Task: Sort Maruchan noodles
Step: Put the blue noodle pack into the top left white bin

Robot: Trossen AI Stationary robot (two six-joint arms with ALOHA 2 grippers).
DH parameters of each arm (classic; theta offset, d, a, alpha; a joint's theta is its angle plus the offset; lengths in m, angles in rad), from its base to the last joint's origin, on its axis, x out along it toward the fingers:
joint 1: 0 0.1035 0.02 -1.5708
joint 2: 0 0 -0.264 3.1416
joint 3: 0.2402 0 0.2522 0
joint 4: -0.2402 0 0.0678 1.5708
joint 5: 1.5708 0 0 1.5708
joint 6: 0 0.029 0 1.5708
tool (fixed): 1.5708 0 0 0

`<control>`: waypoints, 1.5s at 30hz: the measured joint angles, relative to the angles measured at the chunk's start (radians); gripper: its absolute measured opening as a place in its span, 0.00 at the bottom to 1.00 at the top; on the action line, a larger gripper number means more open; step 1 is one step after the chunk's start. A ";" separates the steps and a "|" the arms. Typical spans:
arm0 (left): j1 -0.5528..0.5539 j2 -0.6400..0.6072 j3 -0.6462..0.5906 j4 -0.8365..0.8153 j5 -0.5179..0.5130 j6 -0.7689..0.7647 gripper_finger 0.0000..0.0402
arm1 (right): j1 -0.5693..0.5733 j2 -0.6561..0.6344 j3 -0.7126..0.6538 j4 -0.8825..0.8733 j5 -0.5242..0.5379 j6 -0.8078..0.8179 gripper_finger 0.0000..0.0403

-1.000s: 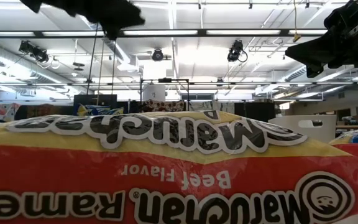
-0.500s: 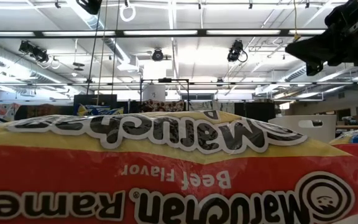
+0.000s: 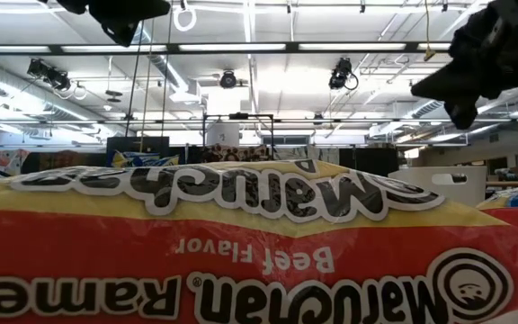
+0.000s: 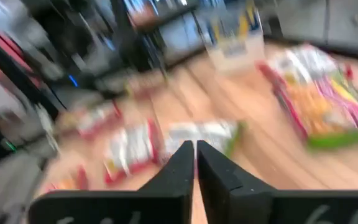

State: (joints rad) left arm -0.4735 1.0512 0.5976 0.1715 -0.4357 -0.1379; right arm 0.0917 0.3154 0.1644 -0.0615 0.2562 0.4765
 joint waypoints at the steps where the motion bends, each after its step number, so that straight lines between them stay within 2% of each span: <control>1: 0.002 0.000 0.000 0.001 -0.004 0.000 0.32 | 0.022 0.061 0.044 -0.040 0.023 0.004 0.03; 4: 0.005 0.000 0.000 -0.001 -0.025 -0.010 0.32 | 0.081 0.255 0.196 -0.201 0.072 0.031 0.02; 6: 0.005 0.000 0.000 -0.004 -0.058 -0.024 0.32 | 0.105 0.386 0.306 -0.368 0.069 0.087 0.02; 10: 0.005 0.000 0.000 -0.007 -0.094 -0.034 0.32 | 0.123 0.629 0.482 -0.756 -0.058 0.210 0.02; 13: 0.005 0.000 0.000 -0.007 -0.099 -0.035 0.32 | 0.134 0.767 0.520 -0.971 -0.101 0.295 0.02; 16: 0.004 0.000 0.000 -0.012 -0.119 -0.063 0.32 | 0.134 0.865 0.497 -1.071 -0.109 0.357 0.02; 19: 0.004 0.000 0.000 -0.013 -0.126 -0.099 0.32 | 0.122 0.938 0.454 -1.076 -0.122 0.387 0.02; 23: -0.002 0.012 0.001 -0.013 -0.113 -0.140 0.32 | 0.115 1.013 0.426 -0.981 -0.139 0.403 0.02; 31: 0.028 0.174 0.002 0.035 -0.100 -0.270 0.32 | 0.167 1.026 0.491 -0.513 -0.174 0.252 0.02; 35: 0.066 0.304 0.002 0.191 -0.017 -0.304 0.32 | 0.206 0.991 0.507 -0.361 -0.175 0.155 0.02; 38: 0.105 0.395 0.009 0.280 0.050 -0.334 0.35 | 0.243 0.955 0.507 -0.368 -0.175 0.162 0.02; 40: 0.126 0.445 0.034 0.285 0.074 -0.328 0.37 | 0.273 0.937 0.508 -0.430 -0.182 0.224 0.02; 45: 0.161 0.551 0.103 0.282 0.151 -0.183 0.39 | 0.350 0.964 0.507 -0.653 -0.224 0.392 0.01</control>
State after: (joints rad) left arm -0.3125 1.6022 0.7007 0.4537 -0.2846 -0.3205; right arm 0.4415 1.2790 0.6716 -0.7146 0.0325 0.8681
